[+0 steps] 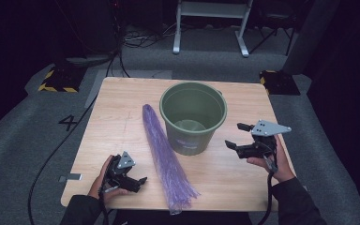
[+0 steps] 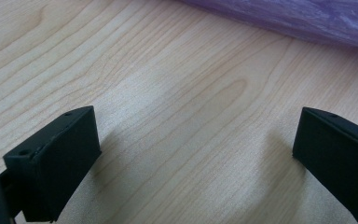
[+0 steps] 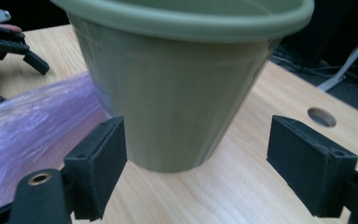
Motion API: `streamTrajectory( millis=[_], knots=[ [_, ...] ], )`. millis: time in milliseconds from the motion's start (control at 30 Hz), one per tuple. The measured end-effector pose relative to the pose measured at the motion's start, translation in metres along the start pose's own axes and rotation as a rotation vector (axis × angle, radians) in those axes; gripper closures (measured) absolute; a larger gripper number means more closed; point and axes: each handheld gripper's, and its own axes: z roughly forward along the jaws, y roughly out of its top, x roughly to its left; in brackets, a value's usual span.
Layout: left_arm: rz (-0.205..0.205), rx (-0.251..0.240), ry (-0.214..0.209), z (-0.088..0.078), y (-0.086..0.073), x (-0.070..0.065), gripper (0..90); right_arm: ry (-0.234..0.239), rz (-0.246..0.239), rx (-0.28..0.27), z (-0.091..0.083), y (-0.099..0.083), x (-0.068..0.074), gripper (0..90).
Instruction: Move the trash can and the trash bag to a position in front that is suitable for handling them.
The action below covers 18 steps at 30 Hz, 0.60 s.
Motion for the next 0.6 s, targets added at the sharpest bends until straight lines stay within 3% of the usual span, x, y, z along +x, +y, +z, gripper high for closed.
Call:
streamTrajectory(
  millis=[600],
  knots=[
    [0.0, 0.0, 0.0, 0.0, 0.0, 0.0, 0.1, 0.041, -0.057, -0.04, 0.001, 0.04, 0.012, 18.8]
  ],
)
